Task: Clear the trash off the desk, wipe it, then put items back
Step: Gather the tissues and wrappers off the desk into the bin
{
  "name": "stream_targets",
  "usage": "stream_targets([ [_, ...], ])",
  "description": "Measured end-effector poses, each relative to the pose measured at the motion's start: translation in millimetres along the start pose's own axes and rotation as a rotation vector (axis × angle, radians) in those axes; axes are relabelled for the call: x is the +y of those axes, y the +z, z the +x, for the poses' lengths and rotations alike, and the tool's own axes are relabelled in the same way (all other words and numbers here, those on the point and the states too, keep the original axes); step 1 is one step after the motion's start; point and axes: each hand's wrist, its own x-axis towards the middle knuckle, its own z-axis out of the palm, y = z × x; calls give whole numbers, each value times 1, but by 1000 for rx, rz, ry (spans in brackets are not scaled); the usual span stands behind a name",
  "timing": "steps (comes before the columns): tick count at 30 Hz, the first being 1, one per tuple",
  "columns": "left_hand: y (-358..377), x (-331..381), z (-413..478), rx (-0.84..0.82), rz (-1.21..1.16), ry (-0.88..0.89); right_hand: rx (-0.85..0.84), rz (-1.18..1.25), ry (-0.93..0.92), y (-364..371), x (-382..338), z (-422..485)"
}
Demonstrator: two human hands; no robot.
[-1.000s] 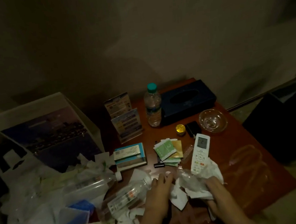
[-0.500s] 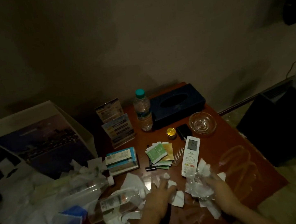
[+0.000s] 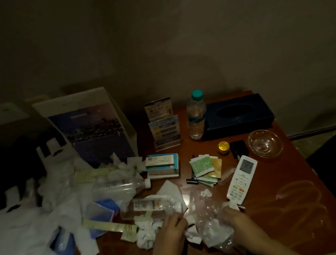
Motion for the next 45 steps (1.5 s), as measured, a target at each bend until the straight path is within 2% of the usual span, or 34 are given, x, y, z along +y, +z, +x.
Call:
stream_targets([
  [4, -8, -19, -24, 32, 16, -87, 26, -180, -133, -6, -11, 30],
  [9, -9, -34, -43, 25, 197, -291, -151, -665, -194, 5, -8, 70],
  [11, -5, -38, -44, -26, 207, -316, -211, -680, -225, 4, -16, 77],
  [14, -2, -41, -40, -77, 100, -380, -292, -701, -220, 1, -19, 87],
  [18, 4, -40, -41, -131, 10, -398, -338, -595, -264, 4, -15, 90],
  [21, 1, -34, -42, -125, -38, -483, -267, -541, -314, 8, -15, 88],
  [24, 1, -34, -44, -116, 11, -485, -170, -301, -188, 8, -17, 86],
  [26, 0, -32, -44, -113, 22, -463, -152, -213, -167, 6, -20, 84],
  [31, -4, -32, -42, -116, 23, -518, -294, -235, -98, 13, -13, 84],
  [33, -5, -35, -41, -127, 33, -530, -278, -240, -38, 15, -12, 82],
  [37, -4, -34, -38, -167, 75, -555, -275, -288, -64, 17, -12, 78],
  [40, -3, -33, -37, -183, 109, -564, -206, -268, -105, 22, -10, 77],
  [45, -8, -30, -41, -101, 47, -471, -212, -215, -101, 14, -6, 68],
])
